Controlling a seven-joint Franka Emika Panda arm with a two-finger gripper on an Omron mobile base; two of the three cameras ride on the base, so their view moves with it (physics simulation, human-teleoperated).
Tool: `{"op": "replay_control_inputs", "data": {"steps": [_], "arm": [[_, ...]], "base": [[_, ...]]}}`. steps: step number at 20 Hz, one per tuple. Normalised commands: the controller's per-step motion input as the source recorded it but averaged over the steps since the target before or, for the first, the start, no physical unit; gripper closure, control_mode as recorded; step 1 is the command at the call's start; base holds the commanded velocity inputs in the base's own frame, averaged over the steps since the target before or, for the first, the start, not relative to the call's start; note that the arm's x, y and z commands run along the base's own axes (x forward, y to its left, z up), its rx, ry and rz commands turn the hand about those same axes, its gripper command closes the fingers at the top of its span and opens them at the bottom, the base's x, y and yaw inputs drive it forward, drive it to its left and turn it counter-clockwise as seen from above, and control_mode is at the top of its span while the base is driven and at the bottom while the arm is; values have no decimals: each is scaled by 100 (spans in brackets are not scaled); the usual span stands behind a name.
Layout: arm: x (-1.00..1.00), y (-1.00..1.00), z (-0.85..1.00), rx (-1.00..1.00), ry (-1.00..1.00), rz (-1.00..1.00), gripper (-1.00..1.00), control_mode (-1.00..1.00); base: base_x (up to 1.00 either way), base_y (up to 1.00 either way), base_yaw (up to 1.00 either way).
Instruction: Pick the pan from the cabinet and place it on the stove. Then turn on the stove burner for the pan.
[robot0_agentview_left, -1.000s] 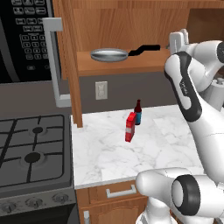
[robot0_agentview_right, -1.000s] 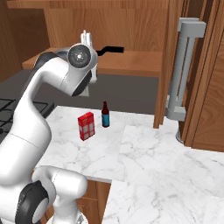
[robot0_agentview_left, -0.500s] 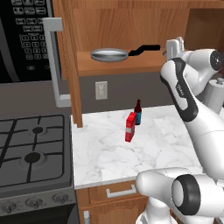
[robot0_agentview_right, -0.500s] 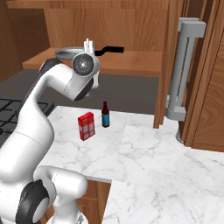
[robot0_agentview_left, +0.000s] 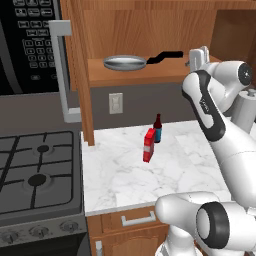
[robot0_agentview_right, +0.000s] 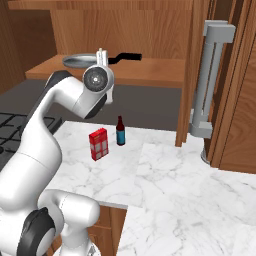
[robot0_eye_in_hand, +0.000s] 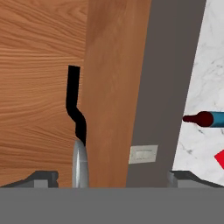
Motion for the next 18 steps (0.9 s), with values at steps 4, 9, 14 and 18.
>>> {"op": "replay_control_inputs", "data": {"steps": [4,9,14,18], "arm": [[0,0,0,0,0,0,-100,-100],[0,0,0,0,0,0,-100,-100],[0,0,-1,0,0,0,-100,-100],[0,0,0,0,0,0,-100,-100]], "base": [[0,0,0],[0,0,0],[0,0,0],[0,0,0]]}}
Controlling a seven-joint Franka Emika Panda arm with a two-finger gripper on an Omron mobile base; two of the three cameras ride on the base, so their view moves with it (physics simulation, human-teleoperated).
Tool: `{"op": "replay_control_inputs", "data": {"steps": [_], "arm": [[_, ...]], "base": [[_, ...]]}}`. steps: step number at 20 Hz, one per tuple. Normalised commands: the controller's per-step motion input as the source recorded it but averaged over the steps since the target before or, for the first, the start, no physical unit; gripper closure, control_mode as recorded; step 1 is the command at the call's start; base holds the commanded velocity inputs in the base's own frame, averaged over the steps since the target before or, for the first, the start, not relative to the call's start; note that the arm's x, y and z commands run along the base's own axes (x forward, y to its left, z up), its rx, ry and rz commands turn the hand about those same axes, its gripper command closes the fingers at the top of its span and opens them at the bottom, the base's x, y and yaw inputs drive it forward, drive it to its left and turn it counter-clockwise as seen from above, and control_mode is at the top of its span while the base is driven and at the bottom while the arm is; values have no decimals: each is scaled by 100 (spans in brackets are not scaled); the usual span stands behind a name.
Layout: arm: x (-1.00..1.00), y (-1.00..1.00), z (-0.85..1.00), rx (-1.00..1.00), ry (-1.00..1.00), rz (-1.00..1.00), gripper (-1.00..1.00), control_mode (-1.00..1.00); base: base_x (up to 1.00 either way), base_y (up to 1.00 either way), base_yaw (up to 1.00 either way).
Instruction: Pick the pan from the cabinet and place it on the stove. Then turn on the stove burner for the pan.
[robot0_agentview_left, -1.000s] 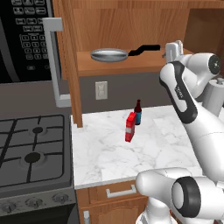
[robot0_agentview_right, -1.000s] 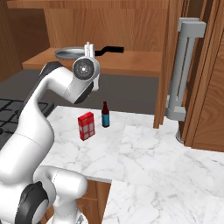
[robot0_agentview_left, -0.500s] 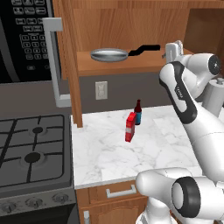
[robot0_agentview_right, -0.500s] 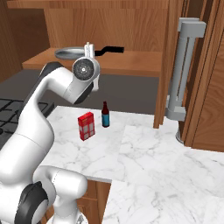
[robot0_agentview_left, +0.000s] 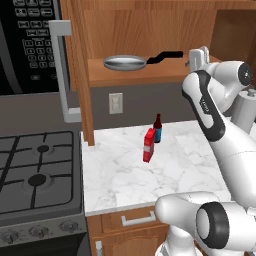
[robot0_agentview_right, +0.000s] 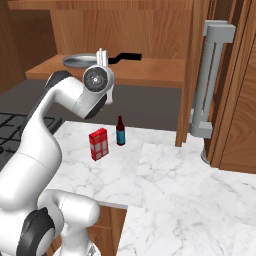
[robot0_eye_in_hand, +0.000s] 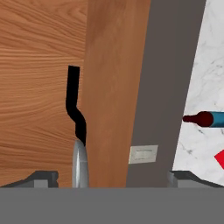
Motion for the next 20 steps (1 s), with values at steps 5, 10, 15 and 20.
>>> {"op": "replay_control_inputs", "data": {"steps": [5,10,15,20], "arm": [[0,0,0,0,0,0,-100,-100],[0,0,0,0,0,0,-100,-100],[0,0,0,0,0,0,-100,-100],[0,-2,0,2,0,0,-100,-100]], "base": [[0,0,0],[0,0,0],[0,0,0],[0,0,0]]}}
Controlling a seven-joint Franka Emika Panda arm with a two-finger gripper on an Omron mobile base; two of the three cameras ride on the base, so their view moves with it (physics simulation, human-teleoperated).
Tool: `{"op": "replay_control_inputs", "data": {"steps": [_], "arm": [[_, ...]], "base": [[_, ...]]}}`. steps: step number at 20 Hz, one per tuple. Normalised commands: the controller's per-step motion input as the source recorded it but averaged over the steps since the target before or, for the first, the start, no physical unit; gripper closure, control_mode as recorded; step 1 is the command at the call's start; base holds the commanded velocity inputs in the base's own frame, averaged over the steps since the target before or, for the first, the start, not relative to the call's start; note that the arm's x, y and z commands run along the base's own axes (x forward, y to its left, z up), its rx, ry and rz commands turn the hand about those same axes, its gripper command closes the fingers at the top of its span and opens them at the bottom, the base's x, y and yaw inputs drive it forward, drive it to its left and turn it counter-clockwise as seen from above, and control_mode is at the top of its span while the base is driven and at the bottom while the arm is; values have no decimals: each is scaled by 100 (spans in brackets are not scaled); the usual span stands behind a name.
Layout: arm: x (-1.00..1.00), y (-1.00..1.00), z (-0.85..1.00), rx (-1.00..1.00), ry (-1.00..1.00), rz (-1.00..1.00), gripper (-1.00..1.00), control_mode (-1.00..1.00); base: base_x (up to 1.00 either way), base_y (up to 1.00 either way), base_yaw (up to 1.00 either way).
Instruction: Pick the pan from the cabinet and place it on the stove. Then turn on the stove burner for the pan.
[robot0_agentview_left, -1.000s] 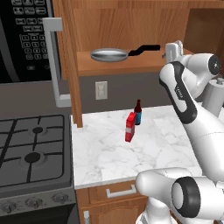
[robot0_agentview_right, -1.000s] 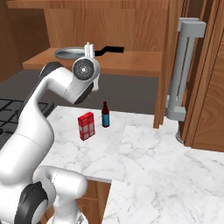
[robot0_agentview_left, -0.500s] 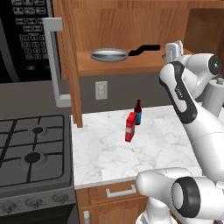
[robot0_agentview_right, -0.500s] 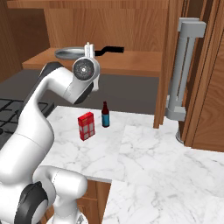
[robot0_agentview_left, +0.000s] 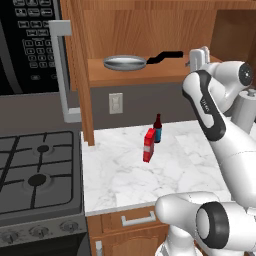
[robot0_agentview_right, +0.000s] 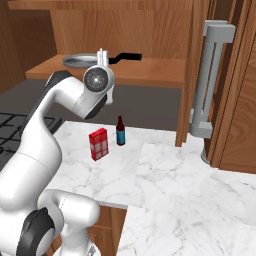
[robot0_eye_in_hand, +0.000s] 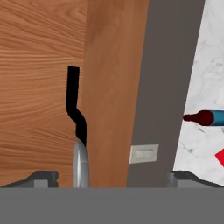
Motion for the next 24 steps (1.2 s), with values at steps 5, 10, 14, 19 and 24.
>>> {"op": "replay_control_inputs", "data": {"steps": [5,10,14,19,24], "arm": [[0,-2,6,1,0,0,-100,-100],[1,0,22,0,0,0,-100,-100],[0,-2,40,0,0,0,-100,-100],[0,0,39,0,0,0,-100,-100],[14,5,14,0,2,2,-100,-100]], "base": [[0,0,0],[0,0,0],[0,0,0],[0,0,0],[0,0,0]]}}
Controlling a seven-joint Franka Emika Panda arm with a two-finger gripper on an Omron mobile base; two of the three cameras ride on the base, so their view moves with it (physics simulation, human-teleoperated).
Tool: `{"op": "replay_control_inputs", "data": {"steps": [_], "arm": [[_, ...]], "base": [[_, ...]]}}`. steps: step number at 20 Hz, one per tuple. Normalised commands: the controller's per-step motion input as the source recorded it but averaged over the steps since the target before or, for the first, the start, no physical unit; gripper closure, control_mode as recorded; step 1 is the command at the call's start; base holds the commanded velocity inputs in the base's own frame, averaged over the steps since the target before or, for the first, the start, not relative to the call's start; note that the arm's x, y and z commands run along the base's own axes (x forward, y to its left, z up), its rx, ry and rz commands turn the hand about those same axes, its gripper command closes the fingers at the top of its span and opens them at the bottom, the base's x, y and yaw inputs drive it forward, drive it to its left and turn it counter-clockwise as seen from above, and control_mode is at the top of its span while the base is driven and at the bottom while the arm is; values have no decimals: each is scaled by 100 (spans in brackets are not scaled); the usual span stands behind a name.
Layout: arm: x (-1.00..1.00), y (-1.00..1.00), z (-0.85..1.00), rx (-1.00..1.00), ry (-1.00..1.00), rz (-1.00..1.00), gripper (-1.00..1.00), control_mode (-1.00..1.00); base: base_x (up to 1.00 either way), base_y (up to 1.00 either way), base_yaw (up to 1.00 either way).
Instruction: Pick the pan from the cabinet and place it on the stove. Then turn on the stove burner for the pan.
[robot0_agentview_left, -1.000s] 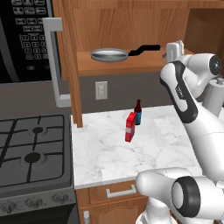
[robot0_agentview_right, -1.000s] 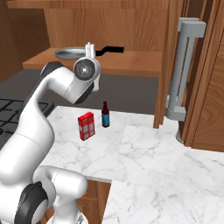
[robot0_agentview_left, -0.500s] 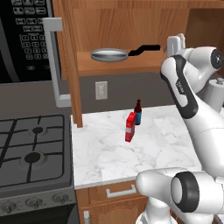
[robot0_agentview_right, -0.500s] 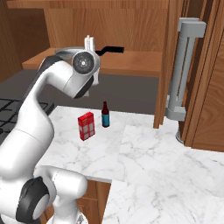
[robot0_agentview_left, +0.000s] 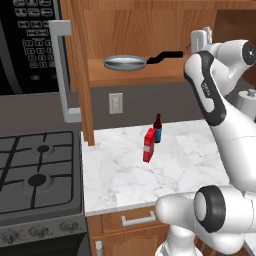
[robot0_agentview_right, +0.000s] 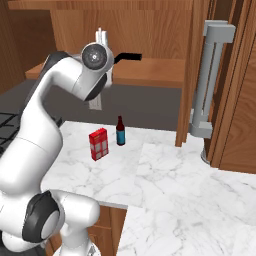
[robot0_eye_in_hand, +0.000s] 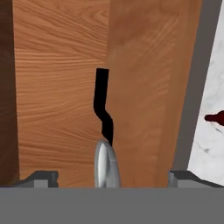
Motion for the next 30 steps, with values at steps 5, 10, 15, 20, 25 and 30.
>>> {"op": "replay_control_inputs", "data": {"steps": [5,10,15,20,25,30], "arm": [[40,30,0,0,7,3,-100,-100],[47,42,-2,0,8,3,-100,-100],[39,32,0,0,6,2,-100,-100],[22,3,0,0,1,2,-100,-100],[9,-14,-1,0,0,2,-100,-100],[7,-30,-7,0,0,1,-100,-100]], "base": [[0,0,0],[0,0,0],[0,0,0],[0,0,0],[0,0,0],[0,0,0]]}}
